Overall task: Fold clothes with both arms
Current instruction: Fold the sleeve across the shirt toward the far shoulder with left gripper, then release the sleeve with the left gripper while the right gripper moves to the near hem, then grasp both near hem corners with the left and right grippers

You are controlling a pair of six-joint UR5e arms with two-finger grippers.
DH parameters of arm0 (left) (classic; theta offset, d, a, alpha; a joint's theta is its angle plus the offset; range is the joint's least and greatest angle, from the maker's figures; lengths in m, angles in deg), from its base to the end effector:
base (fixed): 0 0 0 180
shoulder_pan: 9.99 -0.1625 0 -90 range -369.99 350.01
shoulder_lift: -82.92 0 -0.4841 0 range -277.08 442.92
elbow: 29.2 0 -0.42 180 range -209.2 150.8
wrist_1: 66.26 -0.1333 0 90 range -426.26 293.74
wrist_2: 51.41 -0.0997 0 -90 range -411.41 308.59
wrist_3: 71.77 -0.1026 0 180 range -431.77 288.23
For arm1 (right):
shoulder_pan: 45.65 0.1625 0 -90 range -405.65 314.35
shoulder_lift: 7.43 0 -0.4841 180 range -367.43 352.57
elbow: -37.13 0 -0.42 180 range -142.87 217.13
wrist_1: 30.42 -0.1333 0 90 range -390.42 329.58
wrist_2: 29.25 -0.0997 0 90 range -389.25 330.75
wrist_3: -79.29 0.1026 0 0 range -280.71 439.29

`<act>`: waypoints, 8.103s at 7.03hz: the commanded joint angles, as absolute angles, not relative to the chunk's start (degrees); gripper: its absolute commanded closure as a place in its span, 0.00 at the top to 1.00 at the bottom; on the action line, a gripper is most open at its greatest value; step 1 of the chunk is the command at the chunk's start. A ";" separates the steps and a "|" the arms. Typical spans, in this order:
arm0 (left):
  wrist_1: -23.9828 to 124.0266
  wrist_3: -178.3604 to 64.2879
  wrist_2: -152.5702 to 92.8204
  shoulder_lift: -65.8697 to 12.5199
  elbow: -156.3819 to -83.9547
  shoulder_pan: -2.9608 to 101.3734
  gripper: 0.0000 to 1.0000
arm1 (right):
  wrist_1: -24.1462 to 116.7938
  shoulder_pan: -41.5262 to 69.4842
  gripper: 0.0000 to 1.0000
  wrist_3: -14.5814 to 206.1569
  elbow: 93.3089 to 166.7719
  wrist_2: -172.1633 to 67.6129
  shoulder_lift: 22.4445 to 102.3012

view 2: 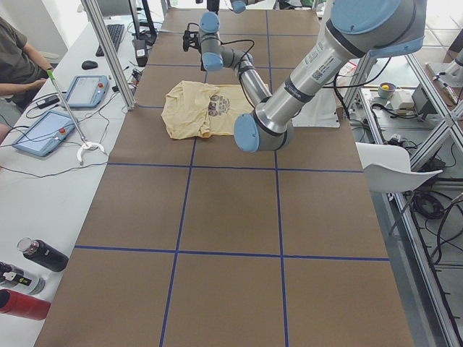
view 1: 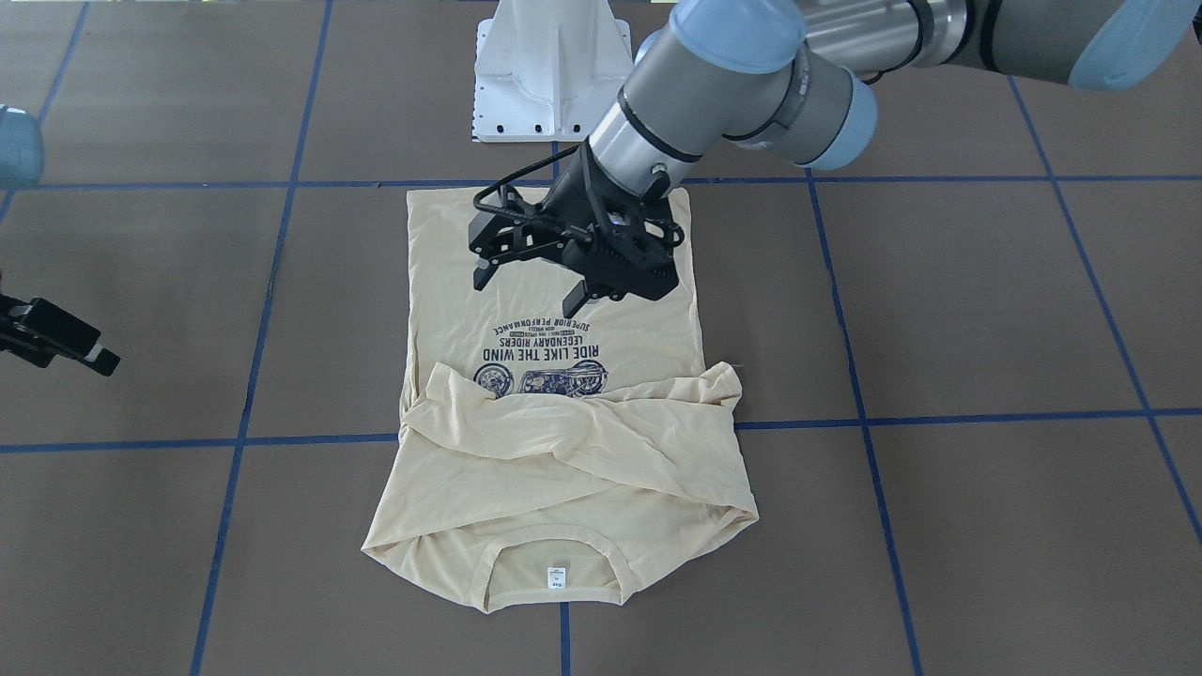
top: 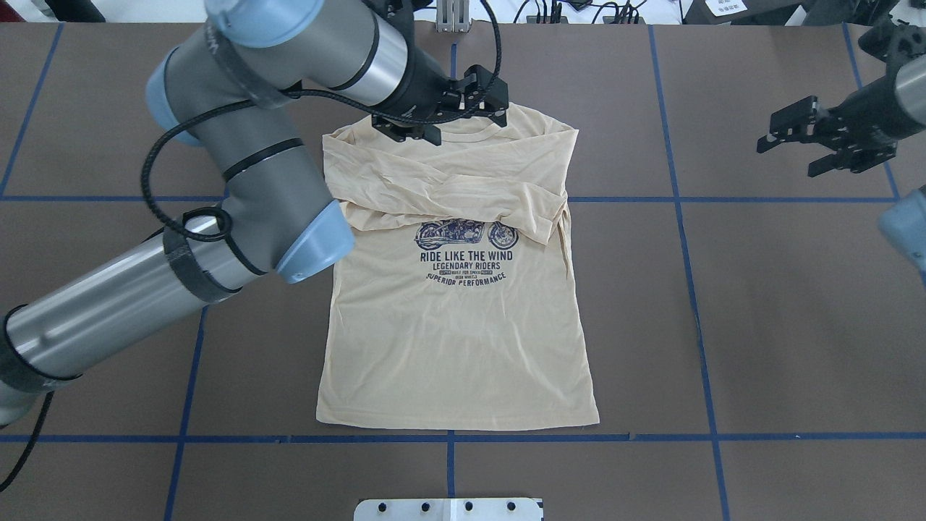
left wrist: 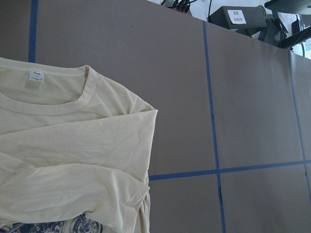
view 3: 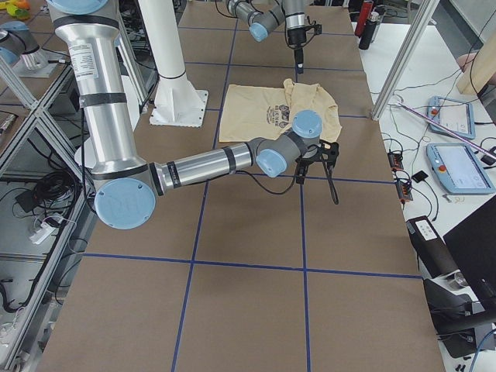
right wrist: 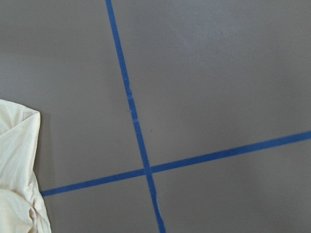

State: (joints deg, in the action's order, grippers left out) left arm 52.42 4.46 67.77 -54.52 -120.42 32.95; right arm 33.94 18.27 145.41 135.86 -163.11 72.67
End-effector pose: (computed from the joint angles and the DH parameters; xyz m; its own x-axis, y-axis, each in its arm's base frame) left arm 0.4874 -0.5673 0.0969 0.2145 0.0843 -0.9731 0.2013 0.9711 0.1285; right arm -0.2098 -0.5701 0.4886 0.4639 0.2839 0.8391 -0.2703 0.9474 -0.1711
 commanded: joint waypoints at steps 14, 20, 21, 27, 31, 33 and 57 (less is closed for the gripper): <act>52.92 -0.93 67.68 -38.90 -131.33 34.83 0.99 | 35.67 -37.21 0.78 199.70 152.27 -114.42 77.73; 52.92 -0.49 67.60 -38.90 -131.06 34.75 0.99 | 35.76 -38.62 0.04 201.63 152.27 -113.45 77.99; 52.92 -0.40 67.60 -38.98 -130.98 34.75 0.99 | 36.11 -38.97 0.04 201.63 152.53 -113.45 78.26; 51.69 16.02 62.17 -28.31 -137.53 28.19 0.99 | 36.11 -39.24 0.02 201.63 157.89 -113.72 82.39; 50.81 31.15 44.51 -18.53 -142.49 6.22 0.86 | 36.11 -39.15 0.04 201.63 158.16 -113.63 82.04; 50.81 35.53 44.39 -18.33 -141.09 0.59 0.83 | 36.11 -39.24 0.04 201.54 158.07 -113.63 81.86; 42.29 43.41 48.78 -18.48 -159.63 10.78 0.00 | 36.20 -25.44 0.04 201.98 165.66 -127.35 84.00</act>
